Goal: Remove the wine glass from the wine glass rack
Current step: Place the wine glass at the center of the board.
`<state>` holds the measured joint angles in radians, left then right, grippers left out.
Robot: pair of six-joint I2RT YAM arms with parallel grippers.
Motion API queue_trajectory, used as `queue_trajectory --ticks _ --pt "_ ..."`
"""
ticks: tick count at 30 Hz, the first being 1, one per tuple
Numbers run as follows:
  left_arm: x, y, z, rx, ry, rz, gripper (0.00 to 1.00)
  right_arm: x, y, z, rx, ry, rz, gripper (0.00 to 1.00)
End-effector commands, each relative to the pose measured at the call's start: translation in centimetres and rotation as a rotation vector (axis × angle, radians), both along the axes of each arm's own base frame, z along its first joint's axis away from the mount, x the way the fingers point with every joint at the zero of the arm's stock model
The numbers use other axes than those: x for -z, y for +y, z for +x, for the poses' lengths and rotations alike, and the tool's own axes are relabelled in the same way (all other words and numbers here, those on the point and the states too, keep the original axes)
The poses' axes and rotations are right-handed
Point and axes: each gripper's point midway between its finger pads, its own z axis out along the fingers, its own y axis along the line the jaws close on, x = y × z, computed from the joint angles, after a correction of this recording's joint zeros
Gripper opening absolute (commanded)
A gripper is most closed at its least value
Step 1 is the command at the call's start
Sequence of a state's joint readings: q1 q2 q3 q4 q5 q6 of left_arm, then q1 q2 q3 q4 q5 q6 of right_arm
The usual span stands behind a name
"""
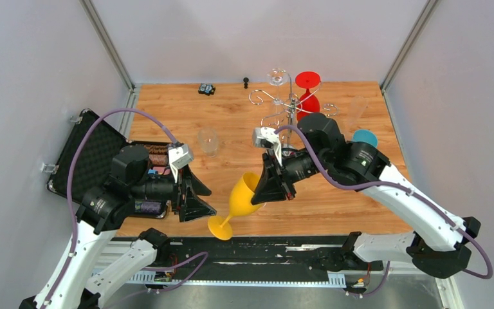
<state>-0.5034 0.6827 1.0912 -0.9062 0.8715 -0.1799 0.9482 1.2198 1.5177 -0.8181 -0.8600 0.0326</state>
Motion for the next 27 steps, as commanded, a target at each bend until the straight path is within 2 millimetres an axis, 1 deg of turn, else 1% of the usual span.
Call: queue_trajectory --ticks 1,7,10,11,12,13,16,18,21,23,27 --pt "-0.3 0.2 0.6 -0.029 -0.033 0.01 0.85 1.3 -2.2 0.1 0.129 -0.002 -0.061 0.0" --pt "-0.1 0.3 1.0 -0.048 -0.031 0.022 0.88 4.9 -5.2 1.1 0.353 0.046 -0.196 0.0" --pt "-0.2 0.4 1.0 -0.054 -0.04 0.023 0.89 5.9 -7.0 1.5 0.477 0.082 -0.235 0.0" --pt "-0.2 0.4 1.0 -0.058 -0.042 0.024 0.9 6.3 -7.7 1.9 0.534 0.089 -0.255 0.0" --pt "-0.2 0.5 1.1 -0.064 -0.045 0.026 0.91 6.6 -8.3 2.3 0.585 0.093 -0.273 0.0" --pt "-0.2 0.5 1.1 -0.067 -0.048 0.026 0.95 7.0 -9.0 2.6 0.633 0.094 -0.292 0.0" --pt "-0.2 0.5 1.2 -0.072 -0.05 0.026 0.99 7.6 -10.8 3.8 0.775 0.096 -0.329 0.0" --pt "-0.2 0.5 1.2 -0.074 -0.052 0.026 1.0 8.0 -12.0 4.7 0.876 0.103 -0.355 0.0" --pt "-0.1 0.6 1.3 -0.082 -0.056 0.028 1.0 8.7 -14.4 6.3 1.053 0.101 -0.412 0.0" --pt "-0.2 0.6 1.2 -0.082 -0.059 0.027 1.0 9.1 -15.8 6.9 1.149 0.109 -0.435 0.0" --pt "-0.3 0.7 1.3 -0.088 -0.061 0.024 1.0 8.9 -18.2 8.1 1.303 0.108 -0.431 0.0"
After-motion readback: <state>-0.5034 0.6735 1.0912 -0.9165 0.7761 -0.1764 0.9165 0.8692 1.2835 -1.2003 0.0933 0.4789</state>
